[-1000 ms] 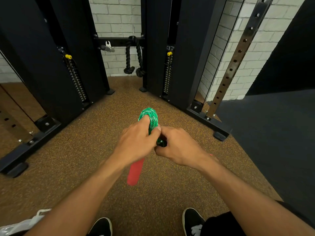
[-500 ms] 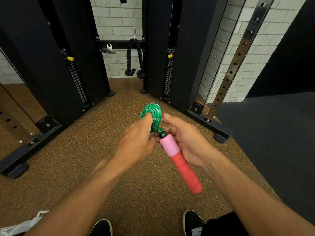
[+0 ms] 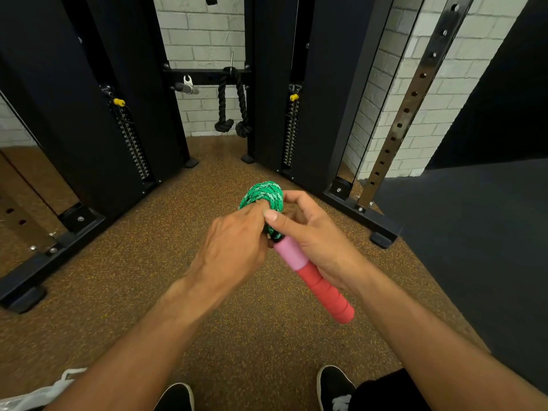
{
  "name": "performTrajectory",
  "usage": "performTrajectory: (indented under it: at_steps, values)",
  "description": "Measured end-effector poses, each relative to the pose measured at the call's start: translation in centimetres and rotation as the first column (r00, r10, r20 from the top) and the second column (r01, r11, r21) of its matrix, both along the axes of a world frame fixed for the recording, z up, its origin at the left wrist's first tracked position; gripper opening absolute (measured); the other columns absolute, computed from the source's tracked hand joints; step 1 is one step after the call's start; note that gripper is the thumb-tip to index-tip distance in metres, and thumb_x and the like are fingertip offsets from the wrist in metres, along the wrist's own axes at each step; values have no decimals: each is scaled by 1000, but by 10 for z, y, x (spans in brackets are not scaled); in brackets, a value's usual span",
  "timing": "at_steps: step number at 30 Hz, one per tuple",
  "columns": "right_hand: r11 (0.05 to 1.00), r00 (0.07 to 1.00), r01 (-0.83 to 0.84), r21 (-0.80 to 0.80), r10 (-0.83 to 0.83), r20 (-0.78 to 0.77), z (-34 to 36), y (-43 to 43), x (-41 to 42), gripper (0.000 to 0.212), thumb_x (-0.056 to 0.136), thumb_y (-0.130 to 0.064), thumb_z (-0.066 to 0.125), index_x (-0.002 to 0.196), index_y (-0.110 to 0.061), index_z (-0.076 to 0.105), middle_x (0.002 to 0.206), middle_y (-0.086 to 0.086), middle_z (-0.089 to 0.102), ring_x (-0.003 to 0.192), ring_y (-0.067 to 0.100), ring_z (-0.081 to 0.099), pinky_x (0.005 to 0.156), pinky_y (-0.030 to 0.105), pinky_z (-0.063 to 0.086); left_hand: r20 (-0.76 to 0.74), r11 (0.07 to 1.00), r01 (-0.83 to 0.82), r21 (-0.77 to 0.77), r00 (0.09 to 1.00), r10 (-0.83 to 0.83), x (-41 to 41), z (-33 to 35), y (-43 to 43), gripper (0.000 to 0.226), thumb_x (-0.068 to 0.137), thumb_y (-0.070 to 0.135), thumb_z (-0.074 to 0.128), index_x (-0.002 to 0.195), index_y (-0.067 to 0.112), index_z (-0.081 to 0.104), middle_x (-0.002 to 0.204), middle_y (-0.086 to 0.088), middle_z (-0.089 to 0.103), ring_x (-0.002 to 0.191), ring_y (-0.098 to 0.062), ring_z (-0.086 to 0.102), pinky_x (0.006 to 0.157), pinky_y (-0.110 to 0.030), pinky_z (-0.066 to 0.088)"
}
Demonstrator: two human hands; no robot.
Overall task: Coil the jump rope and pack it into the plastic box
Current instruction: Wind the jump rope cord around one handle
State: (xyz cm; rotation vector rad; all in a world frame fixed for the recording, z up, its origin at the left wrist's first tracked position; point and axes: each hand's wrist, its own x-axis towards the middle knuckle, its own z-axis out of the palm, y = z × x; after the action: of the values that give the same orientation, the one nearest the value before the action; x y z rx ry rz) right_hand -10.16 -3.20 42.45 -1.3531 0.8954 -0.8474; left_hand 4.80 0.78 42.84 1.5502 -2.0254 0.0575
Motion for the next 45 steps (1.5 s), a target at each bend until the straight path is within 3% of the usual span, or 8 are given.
performTrajectory:
  at_steps: [9,16,21,30,36,39,43,45]
  values:
    - [918,886,-62,-391,-130,-444,-1,-1,2,34,98,-38,57,127,-22,54,102,-7,66,87,9,64,76,28,55,-143,963,88,256,988,-52,2,2,1,19,92,17,56,83,19,41,69,8,46,54,-4,39,48,-23,27]
    - [874,830,-66,-481,-219,-513,-4,-4,5,35,90,-41,64,119,-24,55,92,-8,66,76,11,66,67,36,57,-146,953,58,296,989,-15,7,5,-2,14,87,21,63,89,18,49,72,4,58,62,-14,56,51,-34,44]
    - [843,785,-90,-531,-268,-558,-12,-5,9,20,95,-35,53,108,-20,50,93,-6,59,78,9,56,59,22,40,-139,929,142,341,985,-99,4,2,-1,15,90,21,56,84,16,43,68,5,49,56,-8,43,51,-29,32]
    - [862,877,-58,-504,-197,-438,-10,-9,3,37,88,-51,57,111,-23,60,97,-2,66,85,18,65,72,43,56,-393,849,236,473,919,-36,8,15,4,15,86,29,46,83,15,42,76,1,45,63,-13,37,59,-36,33]
    - [788,743,-89,-609,-354,-568,-12,-6,10,23,91,-40,49,79,-22,41,78,-9,42,66,4,42,55,24,29,-477,797,303,522,879,-22,-1,15,8,21,78,27,46,87,8,42,80,0,44,66,-11,37,62,-36,35]
    - [811,761,-118,-572,-297,-578,-13,-10,10,18,93,-37,46,88,-20,45,81,-7,45,72,13,47,63,31,32,-375,851,234,471,926,-47,-1,11,6,10,93,18,47,88,9,45,76,3,47,61,-10,39,59,-33,36]
    - [834,807,-79,-546,-267,-526,-13,-15,13,18,95,-31,45,89,-15,49,85,0,52,81,19,50,69,32,33,-120,984,65,166,992,-46,-5,6,5,8,90,16,55,84,19,51,67,11,49,55,-9,47,53,-28,35]
    - [856,827,-61,-514,-245,-506,-11,-14,14,18,96,-26,45,91,-11,53,89,6,58,83,23,55,70,35,40,-61,999,30,39,998,-28,-5,4,5,3,86,18,59,86,20,57,72,8,60,64,-21,61,57,-35,47]
